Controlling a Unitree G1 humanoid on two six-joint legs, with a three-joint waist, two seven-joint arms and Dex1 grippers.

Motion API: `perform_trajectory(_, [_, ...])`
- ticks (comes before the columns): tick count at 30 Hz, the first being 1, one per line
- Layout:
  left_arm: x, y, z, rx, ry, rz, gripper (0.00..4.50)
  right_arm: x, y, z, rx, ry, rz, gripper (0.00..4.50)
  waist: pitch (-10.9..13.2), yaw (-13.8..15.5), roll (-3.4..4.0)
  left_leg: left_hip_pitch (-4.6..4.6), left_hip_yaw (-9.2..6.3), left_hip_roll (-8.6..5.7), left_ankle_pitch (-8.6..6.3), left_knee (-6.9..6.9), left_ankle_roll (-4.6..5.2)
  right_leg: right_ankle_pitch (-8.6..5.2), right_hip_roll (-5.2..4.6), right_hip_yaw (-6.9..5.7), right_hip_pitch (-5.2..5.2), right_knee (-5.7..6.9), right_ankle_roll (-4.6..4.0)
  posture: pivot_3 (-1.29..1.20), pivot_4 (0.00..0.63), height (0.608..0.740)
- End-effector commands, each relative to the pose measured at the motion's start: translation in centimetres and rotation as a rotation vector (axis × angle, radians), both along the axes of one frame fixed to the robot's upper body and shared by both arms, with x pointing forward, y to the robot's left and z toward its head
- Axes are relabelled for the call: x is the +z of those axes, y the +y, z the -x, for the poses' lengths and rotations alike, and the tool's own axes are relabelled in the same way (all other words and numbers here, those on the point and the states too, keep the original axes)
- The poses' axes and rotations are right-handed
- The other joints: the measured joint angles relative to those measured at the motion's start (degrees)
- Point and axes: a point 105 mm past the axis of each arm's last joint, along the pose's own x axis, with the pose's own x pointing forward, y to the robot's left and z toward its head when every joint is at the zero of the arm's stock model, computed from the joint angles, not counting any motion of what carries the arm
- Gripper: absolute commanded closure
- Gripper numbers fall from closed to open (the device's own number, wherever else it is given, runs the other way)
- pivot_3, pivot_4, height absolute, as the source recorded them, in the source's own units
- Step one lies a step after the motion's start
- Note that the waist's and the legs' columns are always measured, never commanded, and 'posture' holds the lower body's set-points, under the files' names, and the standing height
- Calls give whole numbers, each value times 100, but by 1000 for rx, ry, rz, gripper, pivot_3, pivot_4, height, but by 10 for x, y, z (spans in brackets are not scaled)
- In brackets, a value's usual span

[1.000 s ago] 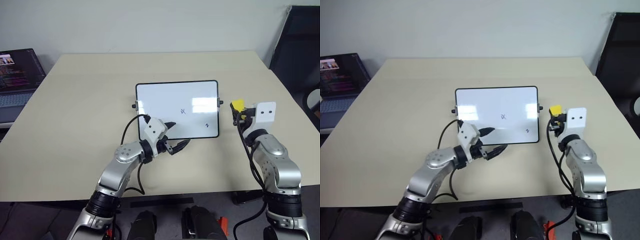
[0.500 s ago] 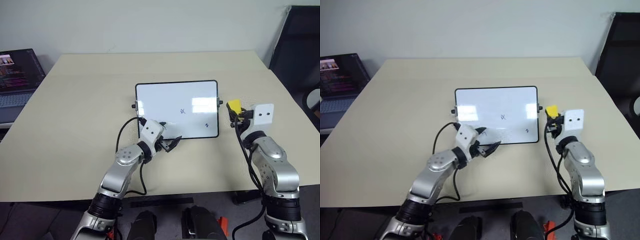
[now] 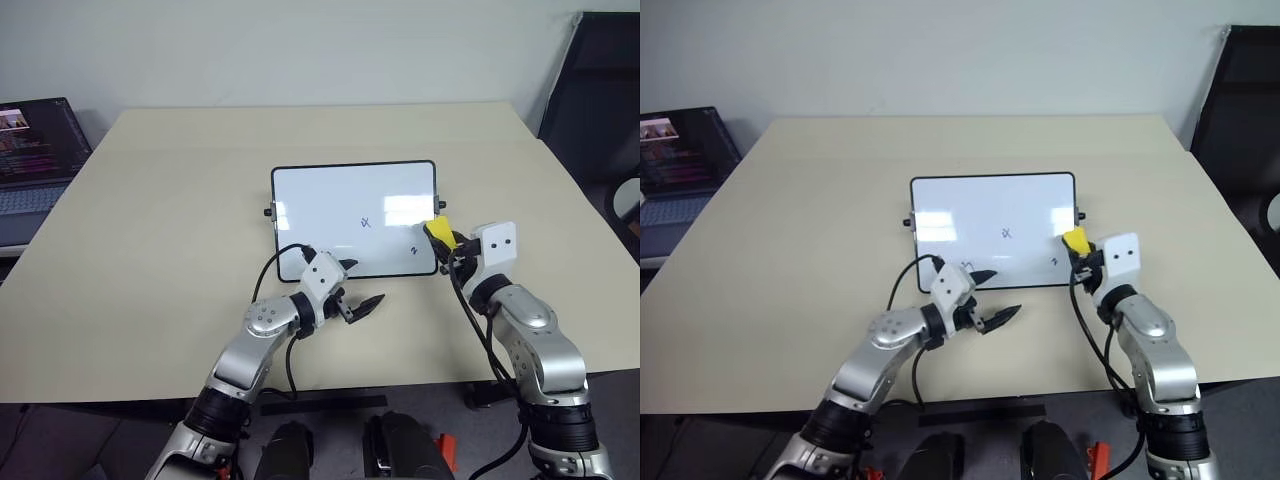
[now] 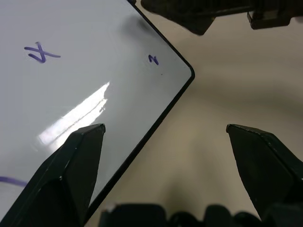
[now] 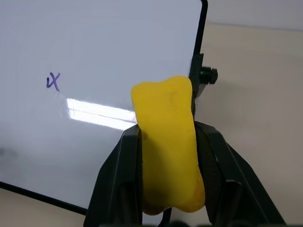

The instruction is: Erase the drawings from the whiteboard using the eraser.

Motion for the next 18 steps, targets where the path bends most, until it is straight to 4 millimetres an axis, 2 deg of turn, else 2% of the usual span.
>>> perform_trajectory(1, [10, -3, -5, -7, -50, 7, 0, 12, 12, -2, 35, -60, -6, 3314, 0, -2, 0, 0, 0, 0, 0, 0, 0, 0, 0, 0, 0, 1, 0, 0, 150, 740])
perform_trajectory(6, [9, -4, -7, -19, -82, -19, 0, 5, 22, -6, 56, -45, -11, 3314, 0, 3, 0, 0, 0, 0, 0, -1, 0, 0, 0, -1, 0, 0, 0, 0, 150, 740])
perform_trajectory(10, [14, -7, -9, -19, -90, -5, 0, -8, 26, -9, 65, -6, -13, 3314, 0, 6, 0, -1, 0, -1, 0, 0, 0, 1, -1, 1, 1, 0, 1, 0, 150, 740])
perform_trajectory(14, [19, -4, -10, -4, -107, 2, 0, -32, 18, -7, 41, 113, 93, 3314, -1, 1, 0, 3, 0, 0, 0, 0, 0, 1, -1, 0, 2, 1, 1, 0, 150, 740])
perform_trajectory(18, [20, -1, -11, 8, -113, 2, 0, -41, 6, 0, 0, 177, 125, 3314, -2, 5, -2, 49, -4, 1, 0, -1, 0, 0, -1, -4, 48, -4, 0, 0, 150, 740])
